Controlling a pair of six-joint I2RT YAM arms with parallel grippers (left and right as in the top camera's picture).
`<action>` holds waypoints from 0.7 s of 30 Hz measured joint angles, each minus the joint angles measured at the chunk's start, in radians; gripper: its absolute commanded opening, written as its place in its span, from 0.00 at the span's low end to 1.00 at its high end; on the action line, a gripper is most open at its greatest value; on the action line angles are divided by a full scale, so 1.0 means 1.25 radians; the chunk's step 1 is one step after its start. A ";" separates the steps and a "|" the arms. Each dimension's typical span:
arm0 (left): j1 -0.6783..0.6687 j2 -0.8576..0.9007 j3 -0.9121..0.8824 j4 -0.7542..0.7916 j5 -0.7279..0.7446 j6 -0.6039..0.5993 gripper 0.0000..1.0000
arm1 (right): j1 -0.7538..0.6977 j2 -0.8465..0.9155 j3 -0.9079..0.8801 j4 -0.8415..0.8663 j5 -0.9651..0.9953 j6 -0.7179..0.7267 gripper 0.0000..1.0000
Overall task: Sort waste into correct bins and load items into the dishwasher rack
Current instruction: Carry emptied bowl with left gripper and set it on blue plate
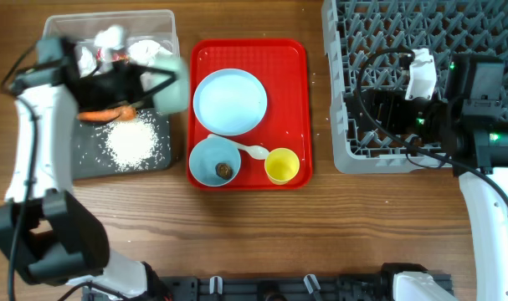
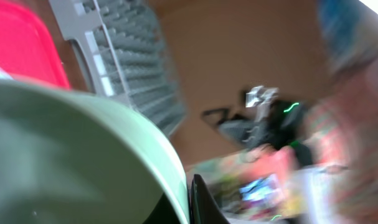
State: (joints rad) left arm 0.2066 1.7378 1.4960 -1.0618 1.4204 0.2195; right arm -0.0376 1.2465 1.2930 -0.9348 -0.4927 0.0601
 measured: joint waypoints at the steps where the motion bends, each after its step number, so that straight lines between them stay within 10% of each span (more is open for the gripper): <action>1: -0.045 -0.004 0.016 0.054 -0.051 -0.023 0.04 | 0.000 0.000 0.000 0.001 0.000 0.001 0.99; 12: -0.613 0.032 0.034 0.506 -1.038 -0.149 0.04 | 0.000 0.001 0.000 -0.004 0.000 0.006 0.99; 21: -0.653 0.220 0.034 0.545 -1.164 -0.078 0.04 | 0.000 0.001 0.000 -0.009 0.000 0.006 0.99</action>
State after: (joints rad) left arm -0.6102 2.0129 1.5383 -0.3805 -0.0341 0.1215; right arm -0.0376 1.2472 1.2934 -0.9466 -0.4927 0.0673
